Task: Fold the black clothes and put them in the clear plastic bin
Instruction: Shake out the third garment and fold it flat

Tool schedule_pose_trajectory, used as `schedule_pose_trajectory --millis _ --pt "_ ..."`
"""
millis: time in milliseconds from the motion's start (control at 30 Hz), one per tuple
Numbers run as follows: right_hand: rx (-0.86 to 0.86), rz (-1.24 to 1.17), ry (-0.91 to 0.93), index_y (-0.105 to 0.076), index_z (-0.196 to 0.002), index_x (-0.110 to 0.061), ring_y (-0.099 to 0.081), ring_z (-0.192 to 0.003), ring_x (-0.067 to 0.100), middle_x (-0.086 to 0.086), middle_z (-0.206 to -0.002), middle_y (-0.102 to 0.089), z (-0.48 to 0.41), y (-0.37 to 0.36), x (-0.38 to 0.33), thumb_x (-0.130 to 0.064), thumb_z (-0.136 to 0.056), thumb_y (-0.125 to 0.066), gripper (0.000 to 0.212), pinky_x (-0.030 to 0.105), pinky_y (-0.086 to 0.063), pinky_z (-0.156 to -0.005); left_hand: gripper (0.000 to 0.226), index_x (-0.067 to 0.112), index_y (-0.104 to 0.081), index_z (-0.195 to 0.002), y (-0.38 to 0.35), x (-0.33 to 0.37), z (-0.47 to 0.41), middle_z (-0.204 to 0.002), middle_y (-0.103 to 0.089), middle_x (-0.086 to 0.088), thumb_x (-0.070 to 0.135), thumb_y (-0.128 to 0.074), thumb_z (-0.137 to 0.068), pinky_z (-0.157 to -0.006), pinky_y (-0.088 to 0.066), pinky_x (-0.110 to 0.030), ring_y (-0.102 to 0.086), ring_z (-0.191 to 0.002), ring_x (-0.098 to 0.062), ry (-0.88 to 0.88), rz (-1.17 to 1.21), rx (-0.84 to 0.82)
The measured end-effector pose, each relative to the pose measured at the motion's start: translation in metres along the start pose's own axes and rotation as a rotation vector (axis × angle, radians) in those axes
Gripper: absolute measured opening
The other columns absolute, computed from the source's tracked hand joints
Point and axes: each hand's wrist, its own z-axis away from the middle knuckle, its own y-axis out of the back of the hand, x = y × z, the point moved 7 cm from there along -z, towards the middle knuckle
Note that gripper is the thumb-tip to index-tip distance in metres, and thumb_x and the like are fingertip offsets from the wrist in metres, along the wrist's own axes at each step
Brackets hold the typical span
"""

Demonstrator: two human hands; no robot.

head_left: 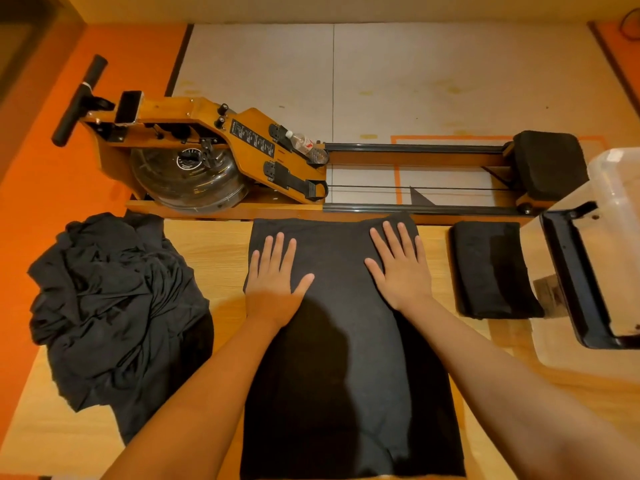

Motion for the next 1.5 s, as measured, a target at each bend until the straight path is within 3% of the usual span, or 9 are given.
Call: schedule_pose_trajectory --millis 167,367,600,767,933,1000,1100,1233,1500 --pt "0.091 -0.11 -0.002 -0.001 -0.152 -0.03 0.014 -0.147 0.019 -0.003 -0.16 0.006 0.041 0.015 -0.016 -0.052 -0.095 -0.006 0.061 0.036 0.014 -0.117 0.069 0.015 -0.008 -0.152 0.019 0.009 0.028 -0.161 -0.012 -0.007 0.054 -0.021 -0.097 -0.12 -0.003 -0.04 -0.003 -0.149 -0.021 0.091 0.126 0.096" --pt "0.081 -0.043 0.082 -0.022 -0.152 -0.023 -0.008 -0.148 0.025 0.005 -0.159 -0.02 0.129 -0.025 -0.039 -0.046 -0.099 -0.025 0.058 0.044 -0.004 -0.117 0.071 0.013 -0.012 -0.154 -0.005 0.022 0.114 -0.162 -0.011 -0.009 0.056 -0.003 -0.099 -0.12 -0.006 -0.042 -0.004 -0.15 -0.026 0.12 0.09 -0.035" --pt "0.029 0.013 0.041 -0.023 -0.152 -0.026 -0.013 -0.148 0.026 0.004 -0.159 -0.024 0.115 -0.036 -0.035 -0.049 -0.098 -0.022 0.058 0.045 -0.009 -0.116 0.074 0.01 -0.026 -0.152 -0.009 0.018 0.087 -0.158 -0.025 -0.011 0.058 -0.006 -0.099 -0.117 -0.011 -0.042 -0.019 -0.147 -0.025 0.028 0.06 -0.073" --pt "-0.009 -0.033 0.033 0.001 -0.151 -0.03 0.013 -0.147 0.019 -0.001 -0.162 0.001 0.086 -0.024 -0.036 -0.054 -0.093 0.0 0.062 0.038 0.011 -0.118 0.073 0.018 0.008 -0.15 -0.007 0.01 0.059 -0.163 0.003 -0.003 0.061 0.003 -0.091 -0.119 0.009 -0.035 0.012 -0.147 -0.015 0.0 0.035 -0.11" --pt "0.1 -0.057 0.036 -0.014 -0.153 -0.027 0.0 -0.149 0.022 0.0 -0.16 -0.01 0.135 -0.02 -0.031 -0.049 -0.099 -0.016 0.058 0.04 0.001 -0.119 0.066 0.01 -0.019 -0.152 0.006 0.017 0.113 -0.159 -0.02 -0.008 0.048 -0.024 -0.098 -0.119 -0.01 -0.041 -0.015 -0.148 -0.023 0.013 0.129 0.061" --pt "0.087 -0.021 0.015 -0.015 -0.152 -0.027 -0.006 -0.149 0.022 0.002 -0.16 -0.017 0.161 -0.033 -0.024 -0.049 -0.101 -0.012 0.056 0.042 -0.004 -0.118 0.064 0.011 -0.025 -0.152 -0.003 0.016 0.142 -0.158 -0.025 -0.009 0.05 -0.021 -0.101 -0.118 -0.014 -0.044 -0.02 -0.147 -0.025 -0.052 0.128 0.028" --pt "0.046 0.011 -0.001 -0.016 -0.153 -0.026 -0.009 -0.149 0.022 0.002 -0.16 -0.018 0.174 -0.047 -0.017 -0.051 -0.101 -0.001 0.059 0.043 -0.008 -0.117 0.067 0.011 -0.028 -0.152 -0.012 0.011 0.156 -0.158 -0.027 -0.008 0.053 -0.013 -0.102 -0.118 -0.015 -0.045 -0.019 -0.148 -0.023 -0.1 0.063 -0.031" --pt "0.099 -0.035 -0.003 -0.016 -0.152 -0.026 -0.006 -0.149 0.021 0.001 -0.16 -0.018 0.178 -0.035 -0.019 -0.046 -0.101 -0.017 0.055 0.04 -0.005 -0.118 0.07 0.011 -0.021 -0.153 -0.006 0.011 0.157 -0.16 -0.022 -0.007 0.054 -0.004 -0.1 -0.119 -0.01 -0.041 -0.011 -0.148 -0.019 -0.091 0.038 -0.052" --pt "0.066 -0.015 0.053 -0.019 -0.152 -0.022 -0.007 -0.149 0.019 0.002 -0.159 -0.021 0.253 -0.056 -0.029 -0.054 -0.099 -0.025 0.062 0.037 -0.001 -0.119 0.07 0.01 -0.017 -0.152 -0.015 0.008 0.229 -0.158 -0.025 -0.009 0.054 -0.023 -0.098 -0.118 -0.008 -0.037 -0.003 -0.15 -0.019 -0.35 -0.024 -0.122"
